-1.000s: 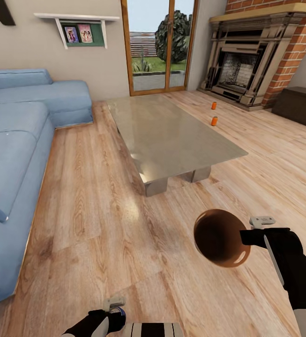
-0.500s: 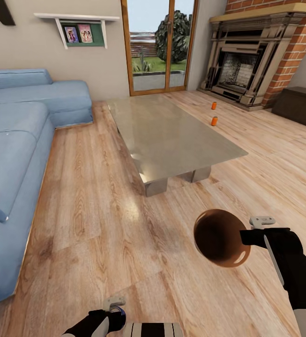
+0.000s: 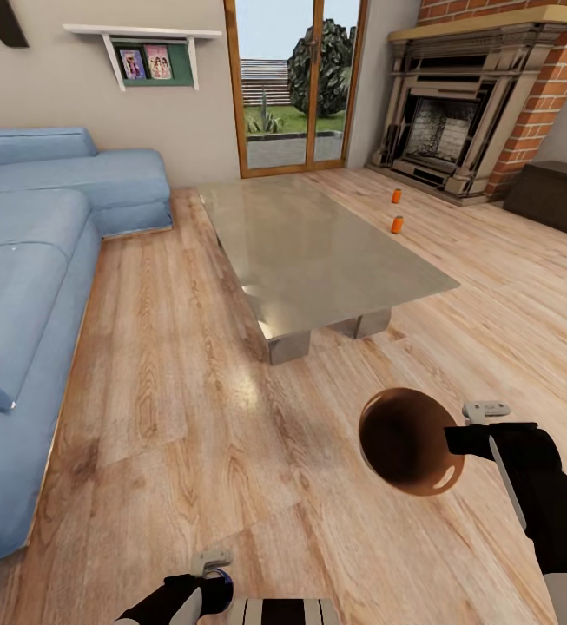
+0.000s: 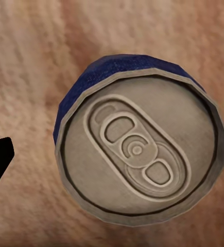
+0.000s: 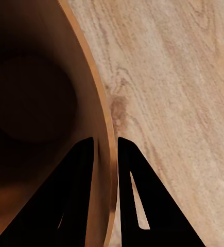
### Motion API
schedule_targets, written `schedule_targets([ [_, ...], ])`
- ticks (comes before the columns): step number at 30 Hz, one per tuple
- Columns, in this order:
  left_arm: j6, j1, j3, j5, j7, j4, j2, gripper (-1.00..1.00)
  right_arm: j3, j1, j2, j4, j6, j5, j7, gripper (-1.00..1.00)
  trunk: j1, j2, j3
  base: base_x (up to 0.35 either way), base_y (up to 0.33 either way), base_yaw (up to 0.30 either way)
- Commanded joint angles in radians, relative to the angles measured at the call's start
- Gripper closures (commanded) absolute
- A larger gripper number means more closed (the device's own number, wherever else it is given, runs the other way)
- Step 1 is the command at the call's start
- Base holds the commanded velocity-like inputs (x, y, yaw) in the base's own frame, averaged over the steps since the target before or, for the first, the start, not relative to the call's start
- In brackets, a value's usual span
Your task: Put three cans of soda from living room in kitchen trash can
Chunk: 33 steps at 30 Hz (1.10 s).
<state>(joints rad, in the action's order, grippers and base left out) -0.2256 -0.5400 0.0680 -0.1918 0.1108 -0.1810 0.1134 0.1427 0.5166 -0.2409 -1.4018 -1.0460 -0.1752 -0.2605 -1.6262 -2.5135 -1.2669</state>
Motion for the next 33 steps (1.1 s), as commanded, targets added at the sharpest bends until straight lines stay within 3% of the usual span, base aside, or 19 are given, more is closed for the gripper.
schedule_targets([
  [1,0.000,0.000,0.000,0.000,0.000,0.000,0.000,-1.00,0.000,0.000,0.000,0.000,-0.001,0.014,-0.005,1.00,0.000,0.000,0.000,0.000,0.000,0.000],
  [6,0.001,0.000,0.000,0.000,0.000,-0.001,0.000,-1.00,0.000,0.000,0.000,0.000,-0.001,0.014,-0.005,1.00,-0.002,-0.001,-0.019,0.000,0.000,0.000],
  [31,0.026,0.000,0.000,0.000,0.005,-0.002,0.000,-1.00,0.000,0.000,0.000,0.000,-0.001,0.014,-0.005,1.00,-0.002,-0.001,-0.019,0.000,0.000,0.000],
  [32,0.027,0.000,0.000,0.000,0.005,-0.002,0.000,1.00,0.000,0.000,0.000,0.000,-0.001,0.014,-0.005,1.00,-0.002,-0.001,-0.019,0.000,0.000,0.000],
  [33,0.028,0.000,-0.001,0.000,0.007,-0.002,0.000,1.00,0.000,0.000,0.000,0.000,-0.001,0.014,-0.005,1.00,-0.002,-0.001,-0.019,0.000,0.000,0.000],
])
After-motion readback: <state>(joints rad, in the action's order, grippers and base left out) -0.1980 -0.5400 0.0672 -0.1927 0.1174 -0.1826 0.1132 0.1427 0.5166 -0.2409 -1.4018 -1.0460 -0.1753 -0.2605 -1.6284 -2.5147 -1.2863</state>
